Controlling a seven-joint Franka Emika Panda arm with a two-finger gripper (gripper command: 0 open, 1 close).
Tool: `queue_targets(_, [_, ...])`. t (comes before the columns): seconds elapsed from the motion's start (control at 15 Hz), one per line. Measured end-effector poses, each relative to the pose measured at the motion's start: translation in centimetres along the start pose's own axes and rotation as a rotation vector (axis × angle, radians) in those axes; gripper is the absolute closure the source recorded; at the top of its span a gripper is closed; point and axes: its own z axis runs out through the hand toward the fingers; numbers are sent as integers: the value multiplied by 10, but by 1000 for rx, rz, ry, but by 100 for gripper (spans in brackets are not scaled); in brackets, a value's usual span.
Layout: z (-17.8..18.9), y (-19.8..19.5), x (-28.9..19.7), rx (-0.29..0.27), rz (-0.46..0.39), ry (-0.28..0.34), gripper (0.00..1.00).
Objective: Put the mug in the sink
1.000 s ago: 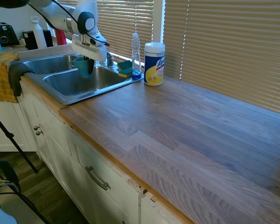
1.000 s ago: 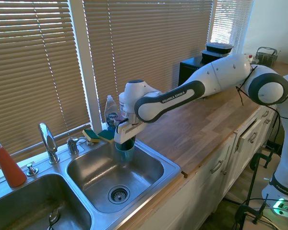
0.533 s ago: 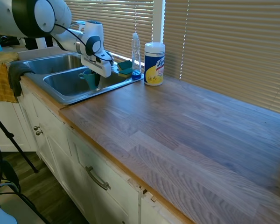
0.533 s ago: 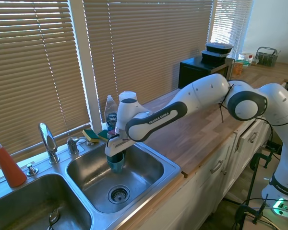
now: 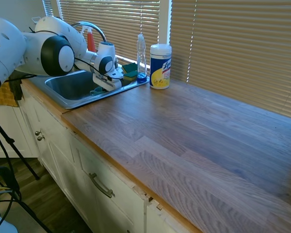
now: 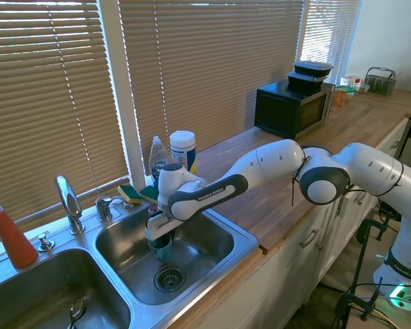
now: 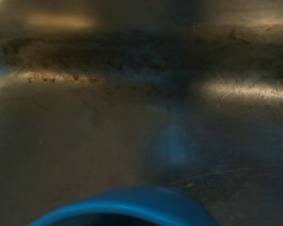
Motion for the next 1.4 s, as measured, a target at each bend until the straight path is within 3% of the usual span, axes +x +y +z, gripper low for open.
queue_targets(0.13, [14,0,3,-14,-5,-15,100])
queue_targets(0.2, [20,0,3,-19,-7,-21,0])
queue_targets(0.93, [17,-9,7,-4,-39,-40,0])
queue_targets(1.4, [-53,-22,7,29,-42,1,0])
